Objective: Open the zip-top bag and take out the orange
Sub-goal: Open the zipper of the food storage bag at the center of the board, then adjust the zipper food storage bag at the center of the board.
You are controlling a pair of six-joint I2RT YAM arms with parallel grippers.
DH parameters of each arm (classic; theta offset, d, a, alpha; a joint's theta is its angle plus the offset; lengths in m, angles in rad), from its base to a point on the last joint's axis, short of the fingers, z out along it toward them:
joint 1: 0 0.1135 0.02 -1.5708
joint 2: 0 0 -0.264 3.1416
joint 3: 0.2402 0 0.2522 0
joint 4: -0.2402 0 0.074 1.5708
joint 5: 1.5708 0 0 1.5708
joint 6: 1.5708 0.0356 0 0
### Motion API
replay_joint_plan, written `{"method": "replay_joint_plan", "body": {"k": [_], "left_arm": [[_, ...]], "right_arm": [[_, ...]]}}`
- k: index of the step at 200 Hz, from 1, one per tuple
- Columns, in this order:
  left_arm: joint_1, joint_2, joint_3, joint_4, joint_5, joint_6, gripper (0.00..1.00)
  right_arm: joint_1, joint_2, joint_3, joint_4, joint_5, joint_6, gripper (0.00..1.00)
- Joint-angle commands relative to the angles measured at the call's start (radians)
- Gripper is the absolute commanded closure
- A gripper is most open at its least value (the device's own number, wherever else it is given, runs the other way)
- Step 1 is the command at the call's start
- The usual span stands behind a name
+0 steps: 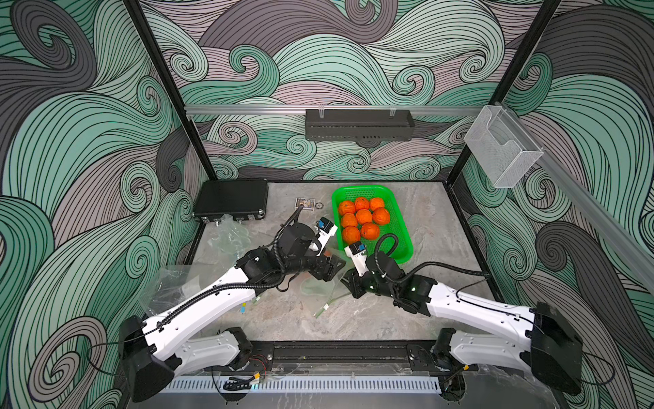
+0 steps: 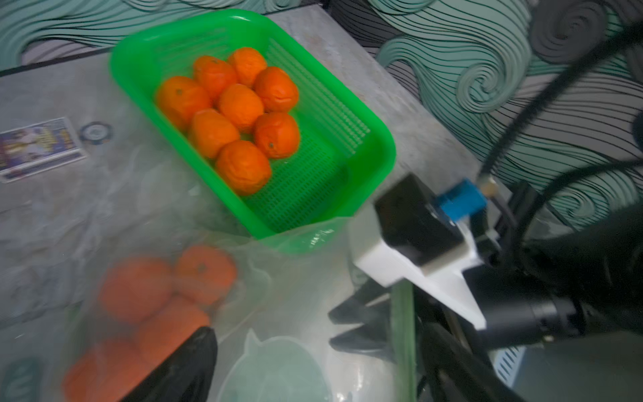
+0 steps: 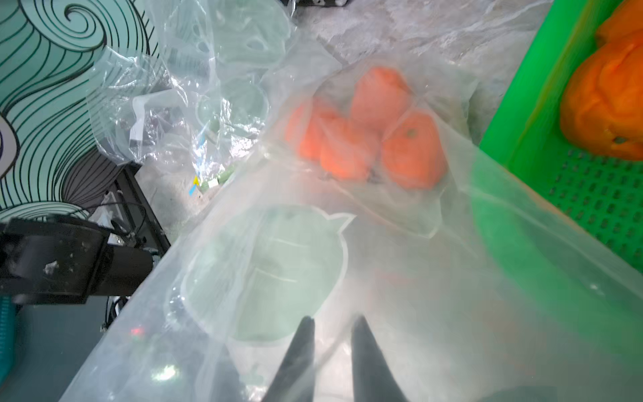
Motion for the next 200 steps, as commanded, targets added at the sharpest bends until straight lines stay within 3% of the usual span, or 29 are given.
{"method": "replay_joint_plan", "body": {"k": [1, 33, 61, 103, 146, 169, 200], "left_arm": [[0.092, -0.012, 0.061, -0.066, -0.222, -0.040, 0.01], [0.280, 0.045, 0.006, 0.000, -0.080, -0.083, 0.02], [0.318, 0.106, -0.062, 0.125, -0.013, 0.018, 0.02], [0.420, 0.351, 0.060, 0.035, 0.130, 0.071, 0.05], [0.425, 0.611, 0.237, -0.090, 0.264, 0.132, 0.06], [0.425, 0.676, 0.248, -0.071, 0.313, 0.150, 0.08], [0.424, 0.760, 0.298, -0.099, 0.280, 0.162, 0.09]], "right_arm": [[0.030, -0.005, -0.084, 0.188, -0.015, -0.086, 0.74], [0.096, 0.014, -0.204, 0.407, -0.027, -0.223, 0.68], [0.134, 0.046, -0.269, 0.500, -0.025, -0.324, 0.64], [0.149, 0.074, -0.350, 0.638, 0.029, -0.394, 0.61], [0.150, 0.104, -0.357, 0.674, 0.018, -0.412, 0.60], [0.152, 0.113, -0.356, 0.681, 0.014, -0.406, 0.60], [0.152, 0.122, -0.356, 0.692, 0.028, -0.405, 0.59]]}}
